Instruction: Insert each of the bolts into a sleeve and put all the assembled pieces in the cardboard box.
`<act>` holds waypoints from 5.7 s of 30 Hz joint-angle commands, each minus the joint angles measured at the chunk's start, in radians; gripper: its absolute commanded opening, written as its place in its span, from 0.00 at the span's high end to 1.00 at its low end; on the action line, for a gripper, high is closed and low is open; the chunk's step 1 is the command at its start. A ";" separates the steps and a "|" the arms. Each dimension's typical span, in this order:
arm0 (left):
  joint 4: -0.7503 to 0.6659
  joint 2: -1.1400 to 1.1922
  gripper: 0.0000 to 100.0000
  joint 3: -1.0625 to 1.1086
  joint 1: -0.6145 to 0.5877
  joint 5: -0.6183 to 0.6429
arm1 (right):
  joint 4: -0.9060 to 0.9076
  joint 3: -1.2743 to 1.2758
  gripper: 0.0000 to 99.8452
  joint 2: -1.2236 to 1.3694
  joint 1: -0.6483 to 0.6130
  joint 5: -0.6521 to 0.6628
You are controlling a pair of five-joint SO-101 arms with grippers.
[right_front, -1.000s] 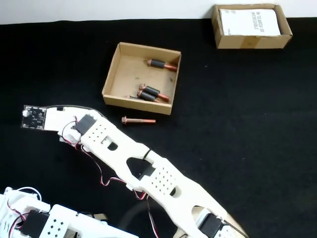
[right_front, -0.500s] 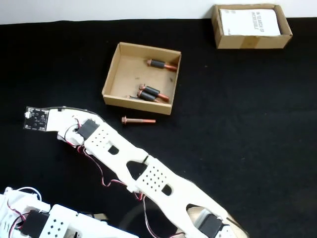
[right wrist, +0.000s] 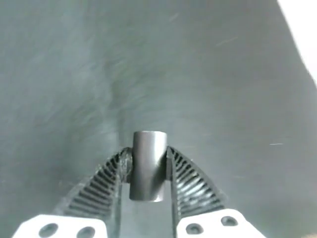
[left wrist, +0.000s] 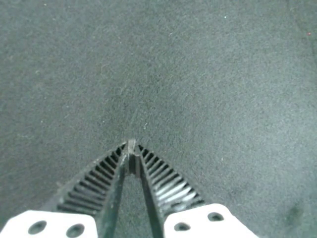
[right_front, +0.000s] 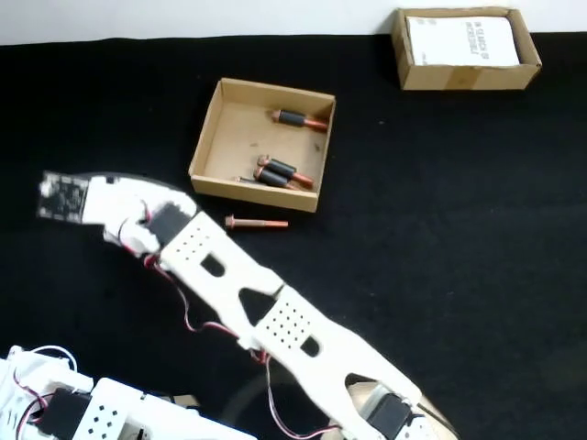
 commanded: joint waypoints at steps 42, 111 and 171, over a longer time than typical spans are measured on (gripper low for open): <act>0.153 -0.001 0.99 -0.357 1.006 0.083 | 0.407 1.954 0.99 -2.344 0.670 -0.496; 0.704 2.632 0.79 -2.430 1.515 0.701 | -0.168 3.074 0.99 -3.094 1.428 -0.364; 0.724 2.411 0.99 -2.562 1.425 0.569 | 0.016 2.991 0.99 -3.103 0.963 -0.523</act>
